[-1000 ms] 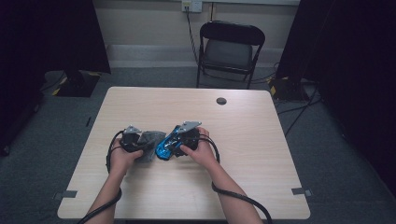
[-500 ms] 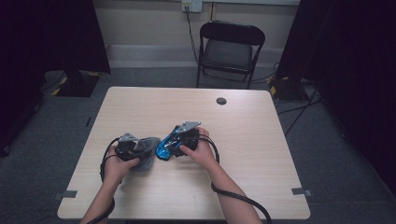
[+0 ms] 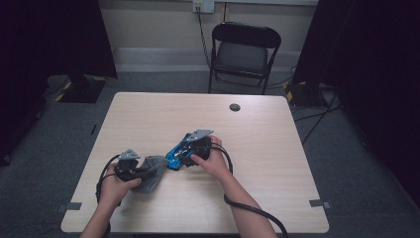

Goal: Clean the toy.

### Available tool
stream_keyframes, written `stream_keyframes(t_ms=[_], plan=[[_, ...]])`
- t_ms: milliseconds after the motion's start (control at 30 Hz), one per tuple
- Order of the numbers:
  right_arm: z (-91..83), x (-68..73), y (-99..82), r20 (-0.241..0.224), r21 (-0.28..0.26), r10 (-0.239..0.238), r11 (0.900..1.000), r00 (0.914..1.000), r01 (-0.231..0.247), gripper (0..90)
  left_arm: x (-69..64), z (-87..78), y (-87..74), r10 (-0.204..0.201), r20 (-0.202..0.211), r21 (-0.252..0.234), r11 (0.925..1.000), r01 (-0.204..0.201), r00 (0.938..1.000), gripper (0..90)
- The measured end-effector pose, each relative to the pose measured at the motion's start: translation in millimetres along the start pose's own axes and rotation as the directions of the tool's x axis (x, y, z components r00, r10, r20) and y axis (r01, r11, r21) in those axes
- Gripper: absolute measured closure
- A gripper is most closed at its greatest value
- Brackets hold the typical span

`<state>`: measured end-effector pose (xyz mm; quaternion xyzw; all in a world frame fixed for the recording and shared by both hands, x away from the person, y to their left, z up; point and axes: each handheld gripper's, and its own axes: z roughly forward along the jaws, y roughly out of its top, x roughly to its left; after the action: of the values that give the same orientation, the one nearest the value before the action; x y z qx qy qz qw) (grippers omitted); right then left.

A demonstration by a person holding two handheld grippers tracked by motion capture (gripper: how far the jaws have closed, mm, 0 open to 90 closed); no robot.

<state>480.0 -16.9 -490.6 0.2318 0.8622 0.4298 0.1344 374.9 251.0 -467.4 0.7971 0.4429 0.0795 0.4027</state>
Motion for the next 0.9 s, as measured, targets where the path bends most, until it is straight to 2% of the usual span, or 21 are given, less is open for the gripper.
stream_keyframes(t_ms=[200, 333, 500, 533, 600, 700, 833, 867, 900], plan=[[0.1, -0.2, -0.3, -0.002, -0.004, -0.001, 1.0000, 1.0000, 0.001, 9.1, 8.4, -10.1, 19.0, 0.000, -0.023, -0.048, 0.9988, -0.001, 0.9997, 79.6], [0.1, -0.2, 0.3, -0.001, 0.002, 0.000, 1.0000, 1.0000, 0.000, 9.1, 17.5, -3.9, 45.2, 0.000, -0.045, -0.093, 0.9957, -0.004, 0.9990, 79.3], [0.1, -1.0, -0.2, -0.003, -0.002, -0.002, 1.0000, 1.0000, 0.002, 9.1, 27.6, 12.7, 70.0, 0.002, -0.061, -0.115, 0.9934, -0.009, 0.9981, 79.2], [0.1, -1.2, -0.4, -0.003, -0.005, -0.003, 1.0000, 1.0000, 0.003, 9.1, 29.3, 16.4, 74.4, 0.008, -0.063, -0.107, 0.9942, -0.015, 0.9980, 79.2], [0.0, -1.3, -0.8, -0.002, -0.008, -0.001, 1.0000, 1.0000, 0.001, 9.1, 32.0, 24.9, 81.6, -0.003, -0.069, -0.118, 0.9930, -0.005, 0.9976, 79.2], [0.0, -1.9, -0.2, -0.003, -0.003, -0.001, 1.0000, 1.0000, 0.001, 9.1, 36.3, 37.5, 89.7, -0.022, -0.083, -0.119, 0.9928, 0.012, 0.9963, 79.1], [0.0, -2.1, -0.5, -0.004, -0.005, -0.001, 1.0000, 1.0000, 0.001, 9.1, 40.2, 57.8, 96.2, -0.018, -0.106, -0.108, 0.9941, 0.006, 0.9942, 79.0], [0.0, -2.1, -0.5, -0.004, -0.005, -0.001, 1.0000, 1.0000, 0.001, 9.1, 40.2, 57.8, 96.2, -0.018, -0.106, -0.108, 0.9941, 0.006, 0.9942, 78.9], [0.0, -2.3, -0.4, -0.004, -0.004, -0.001, 1.0000, 1.0000, 0.001, 9.1, 40.3, 69.1, 98.1, -0.008, -0.112, -0.101, 0.9949, -0.003, 0.9937, 78.9]])
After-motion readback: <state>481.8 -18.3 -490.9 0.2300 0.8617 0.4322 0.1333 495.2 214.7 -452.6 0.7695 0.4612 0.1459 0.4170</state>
